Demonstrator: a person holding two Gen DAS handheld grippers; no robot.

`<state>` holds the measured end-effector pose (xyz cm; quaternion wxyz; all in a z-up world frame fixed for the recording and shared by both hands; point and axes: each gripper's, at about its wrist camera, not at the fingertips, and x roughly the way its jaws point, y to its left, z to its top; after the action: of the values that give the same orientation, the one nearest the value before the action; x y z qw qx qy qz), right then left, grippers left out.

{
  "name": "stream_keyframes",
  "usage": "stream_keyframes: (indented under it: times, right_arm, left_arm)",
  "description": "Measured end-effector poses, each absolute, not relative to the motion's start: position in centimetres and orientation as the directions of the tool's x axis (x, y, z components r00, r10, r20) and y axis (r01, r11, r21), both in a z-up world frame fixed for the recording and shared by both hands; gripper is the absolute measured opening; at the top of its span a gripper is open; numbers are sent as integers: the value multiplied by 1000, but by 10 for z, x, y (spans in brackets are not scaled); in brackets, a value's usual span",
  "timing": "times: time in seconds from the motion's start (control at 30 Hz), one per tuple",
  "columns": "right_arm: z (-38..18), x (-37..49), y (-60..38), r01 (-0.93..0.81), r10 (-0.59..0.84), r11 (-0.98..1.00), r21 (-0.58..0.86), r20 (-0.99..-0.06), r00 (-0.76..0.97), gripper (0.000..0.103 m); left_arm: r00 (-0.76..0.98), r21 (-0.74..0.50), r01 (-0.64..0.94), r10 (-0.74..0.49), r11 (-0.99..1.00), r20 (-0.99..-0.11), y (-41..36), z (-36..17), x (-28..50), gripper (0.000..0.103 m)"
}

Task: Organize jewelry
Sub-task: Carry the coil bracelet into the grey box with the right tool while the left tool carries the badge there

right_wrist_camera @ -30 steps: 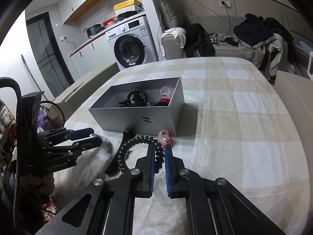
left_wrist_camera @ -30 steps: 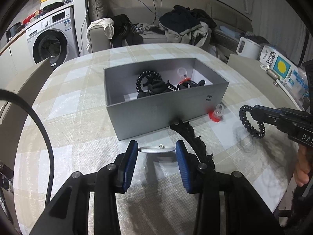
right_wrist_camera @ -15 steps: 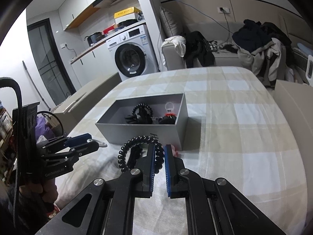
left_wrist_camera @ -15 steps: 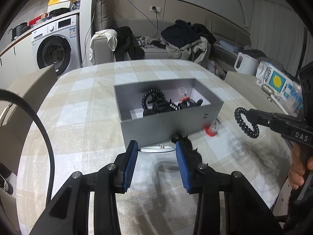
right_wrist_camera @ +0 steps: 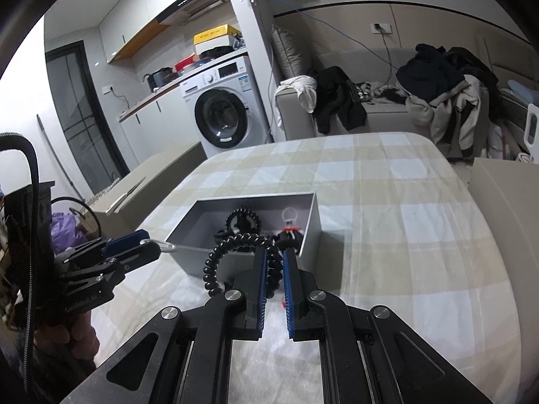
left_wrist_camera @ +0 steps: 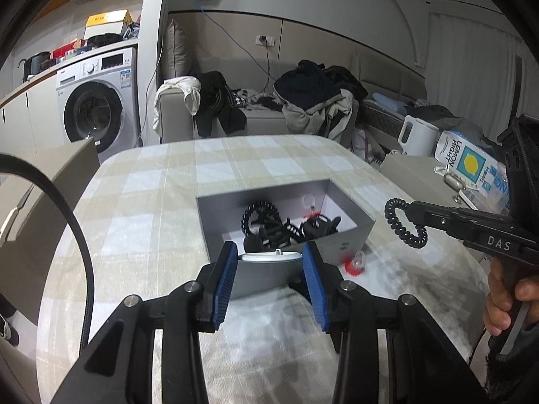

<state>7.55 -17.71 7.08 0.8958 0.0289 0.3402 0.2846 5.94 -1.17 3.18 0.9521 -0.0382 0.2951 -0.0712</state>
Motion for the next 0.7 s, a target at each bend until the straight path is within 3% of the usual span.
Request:
stream_keyframes:
  times: [0.7]
  right_arm:
    - [74,114,-159,-462,507,853,242,-590,628,8]
  left_arm:
    - [850,-85,93,-123,992,-511,-7,40,88,34]
